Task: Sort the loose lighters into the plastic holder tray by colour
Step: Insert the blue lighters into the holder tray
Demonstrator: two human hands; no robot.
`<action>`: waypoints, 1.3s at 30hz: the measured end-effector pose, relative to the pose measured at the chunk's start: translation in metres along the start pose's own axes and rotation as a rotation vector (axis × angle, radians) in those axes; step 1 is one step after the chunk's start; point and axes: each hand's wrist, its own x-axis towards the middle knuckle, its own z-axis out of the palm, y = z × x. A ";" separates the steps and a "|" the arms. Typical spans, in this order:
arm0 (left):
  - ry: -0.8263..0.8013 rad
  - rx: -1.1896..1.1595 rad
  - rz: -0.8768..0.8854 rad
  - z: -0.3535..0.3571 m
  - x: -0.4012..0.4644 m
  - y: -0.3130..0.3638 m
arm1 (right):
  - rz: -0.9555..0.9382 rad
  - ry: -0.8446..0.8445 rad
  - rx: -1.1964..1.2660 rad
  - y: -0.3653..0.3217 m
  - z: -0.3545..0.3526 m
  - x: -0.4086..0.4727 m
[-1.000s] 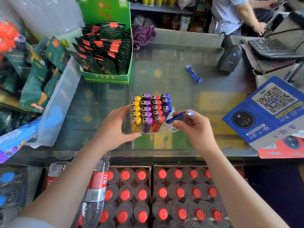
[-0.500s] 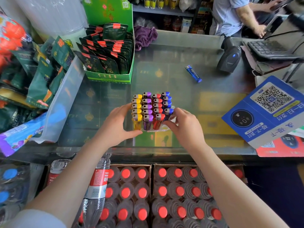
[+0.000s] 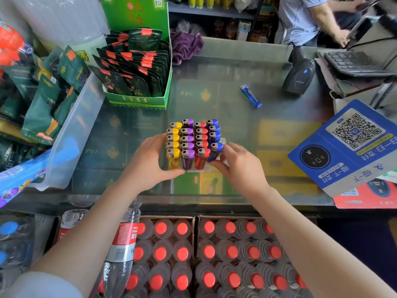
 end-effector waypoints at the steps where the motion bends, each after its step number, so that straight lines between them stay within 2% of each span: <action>1: -0.005 0.000 -0.005 0.000 0.001 -0.001 | -0.001 -0.028 0.009 0.004 -0.004 0.003; 4: -0.008 0.004 -0.028 0.001 0.004 -0.002 | 0.053 -0.197 0.310 0.026 -0.023 0.020; 5: -0.006 0.010 -0.032 0.001 0.004 -0.002 | 0.079 -0.203 0.368 0.035 -0.027 0.026; 7: -0.004 0.028 -0.030 0.001 0.006 -0.001 | 0.196 -0.079 0.399 0.054 -0.025 0.041; 10: -0.004 0.041 -0.032 0.001 0.010 -0.001 | 0.446 0.178 0.287 0.076 -0.010 0.070; 13: -0.010 0.048 -0.029 0.002 0.013 -0.003 | 0.618 0.155 0.126 0.087 0.002 0.098; 18: -0.018 0.046 -0.039 0.002 0.014 -0.006 | 0.548 -0.055 -0.132 0.096 0.016 0.118; 24: -0.023 -0.012 -0.035 0.000 0.015 -0.006 | 0.398 0.017 -0.175 0.085 0.017 0.109; 27: -0.021 -0.022 -0.040 0.000 0.015 -0.005 | 0.344 -0.079 -0.155 0.072 0.012 0.094; 33: -0.021 -0.011 -0.038 -0.002 0.012 -0.002 | 0.484 -0.327 -0.021 0.040 -0.018 0.054; 36: -0.009 -0.007 -0.042 -0.002 0.004 -0.001 | 0.565 -0.327 0.085 0.027 -0.032 0.031; 39: 0.007 0.007 -0.045 -0.001 -0.006 0.000 | 0.513 -0.327 0.001 0.018 -0.030 0.017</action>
